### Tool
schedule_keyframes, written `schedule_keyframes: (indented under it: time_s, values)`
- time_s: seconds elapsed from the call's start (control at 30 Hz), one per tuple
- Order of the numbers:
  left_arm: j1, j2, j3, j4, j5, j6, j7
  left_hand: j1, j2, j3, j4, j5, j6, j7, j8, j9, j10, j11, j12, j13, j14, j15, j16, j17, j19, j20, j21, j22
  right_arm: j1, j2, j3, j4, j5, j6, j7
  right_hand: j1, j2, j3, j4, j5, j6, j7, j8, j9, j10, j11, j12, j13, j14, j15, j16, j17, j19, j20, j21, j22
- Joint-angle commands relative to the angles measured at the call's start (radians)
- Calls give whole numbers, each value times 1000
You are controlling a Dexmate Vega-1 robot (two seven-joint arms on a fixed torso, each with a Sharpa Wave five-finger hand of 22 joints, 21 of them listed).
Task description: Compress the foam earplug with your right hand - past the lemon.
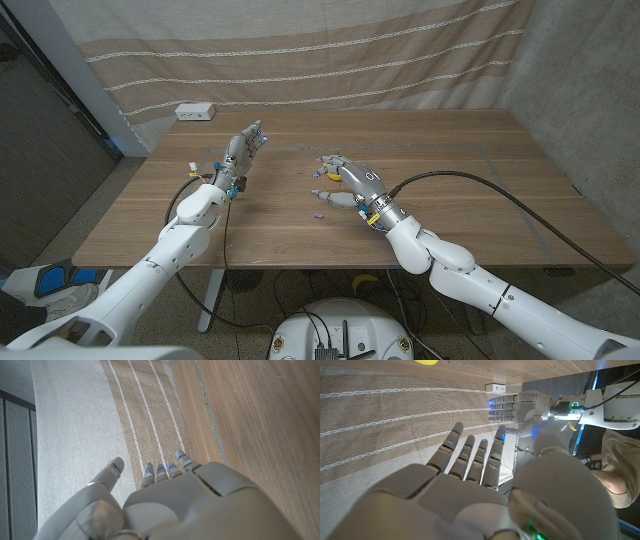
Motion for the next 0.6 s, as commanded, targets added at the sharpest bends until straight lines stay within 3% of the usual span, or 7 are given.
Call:
schedule_keyframes:
  time_s: [0.03,0.6]
  values:
    - [4,5,-3,-2,-1,-4,-7,-11,57,5,4,6,9,-2,3,3,-1,3,1,5,-2,-2,4,3,6,4,-4,1,12,15,-23,30,-7,-24,-4,17,1,-7,2,0,13,-5,12,6,7,-3,10,5,-1,-95,5,5,8,-2,0,3]
    - [5,4,-3,5,-4,-8,-15,-14,57,8,9,7,10,-2,3,3,0,3,1,5,-2,-3,4,3,10,3,-12,1,22,14,-57,34,-17,-61,28,35,5,-17,3,-5,-5,-5,28,26,-5,4,6,12,-10,-92,7,12,1,-1,-7,3]
